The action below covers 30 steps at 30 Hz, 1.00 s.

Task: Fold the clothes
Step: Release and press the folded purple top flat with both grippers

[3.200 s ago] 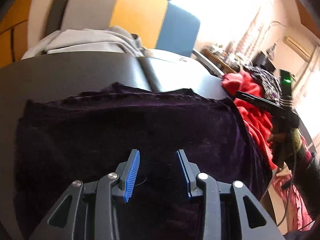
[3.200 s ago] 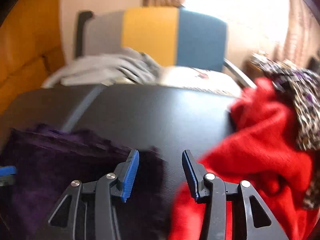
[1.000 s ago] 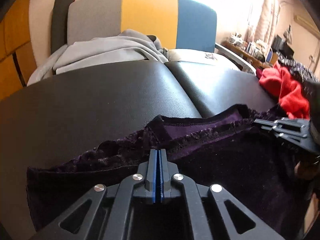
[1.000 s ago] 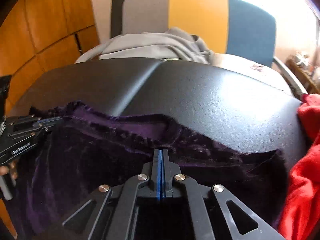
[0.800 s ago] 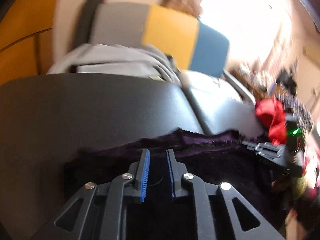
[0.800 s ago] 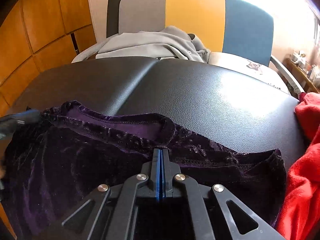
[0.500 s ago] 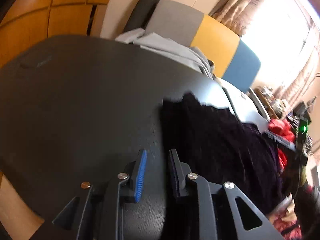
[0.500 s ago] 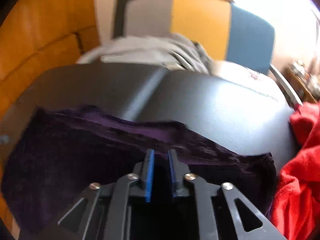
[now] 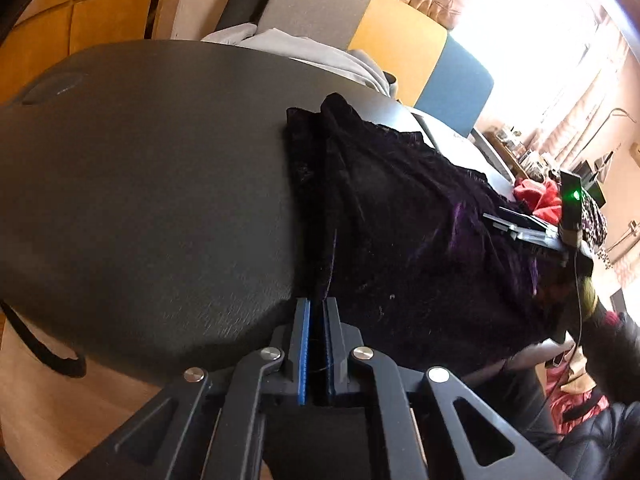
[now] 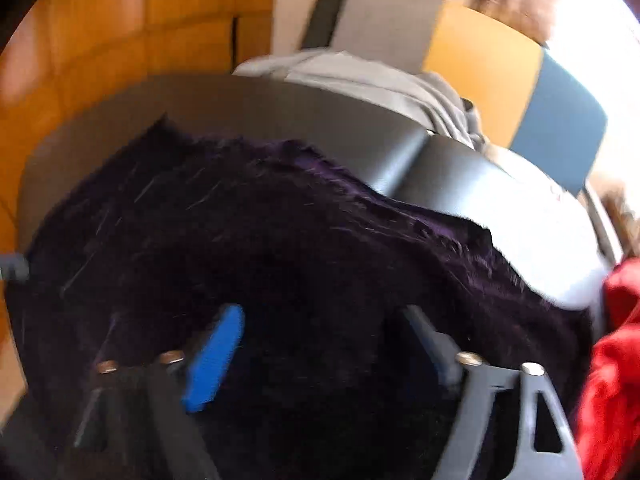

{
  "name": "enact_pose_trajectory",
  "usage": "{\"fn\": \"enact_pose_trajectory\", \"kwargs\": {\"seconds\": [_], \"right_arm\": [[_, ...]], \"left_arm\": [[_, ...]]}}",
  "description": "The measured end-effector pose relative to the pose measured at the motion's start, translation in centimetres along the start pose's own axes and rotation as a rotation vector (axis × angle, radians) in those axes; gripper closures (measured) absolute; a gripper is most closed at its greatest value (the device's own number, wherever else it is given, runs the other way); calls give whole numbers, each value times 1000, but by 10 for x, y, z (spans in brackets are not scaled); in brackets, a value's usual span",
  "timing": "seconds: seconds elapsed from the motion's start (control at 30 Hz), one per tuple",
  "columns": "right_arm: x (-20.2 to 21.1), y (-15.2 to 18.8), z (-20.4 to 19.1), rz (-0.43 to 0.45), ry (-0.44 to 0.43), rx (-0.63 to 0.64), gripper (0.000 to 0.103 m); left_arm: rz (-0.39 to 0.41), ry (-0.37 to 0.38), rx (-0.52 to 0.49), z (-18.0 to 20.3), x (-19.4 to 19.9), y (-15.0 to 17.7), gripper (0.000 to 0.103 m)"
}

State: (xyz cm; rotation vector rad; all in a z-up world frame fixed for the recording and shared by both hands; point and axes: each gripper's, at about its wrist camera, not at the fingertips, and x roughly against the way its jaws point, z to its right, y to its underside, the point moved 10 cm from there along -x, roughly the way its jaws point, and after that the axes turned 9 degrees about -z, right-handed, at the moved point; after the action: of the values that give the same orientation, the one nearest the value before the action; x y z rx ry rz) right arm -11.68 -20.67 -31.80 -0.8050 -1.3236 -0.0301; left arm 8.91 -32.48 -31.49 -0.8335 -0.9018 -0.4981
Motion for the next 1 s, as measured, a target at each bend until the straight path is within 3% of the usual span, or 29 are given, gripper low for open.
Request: {"fn": "enact_pose_trajectory", "kwargs": {"seconds": [0.07, 0.13, 0.17, 0.3, 0.43, 0.57, 0.93, 1.0], "right_arm": [[0, -2, 7, 8, -66, -45, 12], [1, -1, 5, 9, -64, -29, 9], [1, -1, 4, 8, -57, -20, 9], [4, 1, 4, 14, -62, -19, 8], [4, -1, 5, 21, -84, -22, 6], [4, -1, 3, 27, -105, -26, 3], [6, -2, 5, 44, -171, -47, 0], [6, -2, 5, 48, -181, -53, 0]], "left_arm": [[-5, -5, -1, 5, -3, -4, 98], [5, 30, 36, 8, -1, -12, 93], [26, 52, 63, 7, 4, -19, 83], [89, 143, 148, -1, 13, -57, 61], [15, 304, 214, -3, -9, -91, 40], [-69, 246, 236, -16, -37, -108, 38], [-129, 272, 87, 20, -77, -141, 39], [-129, 260, 93, 18, -80, -141, 51]]}}
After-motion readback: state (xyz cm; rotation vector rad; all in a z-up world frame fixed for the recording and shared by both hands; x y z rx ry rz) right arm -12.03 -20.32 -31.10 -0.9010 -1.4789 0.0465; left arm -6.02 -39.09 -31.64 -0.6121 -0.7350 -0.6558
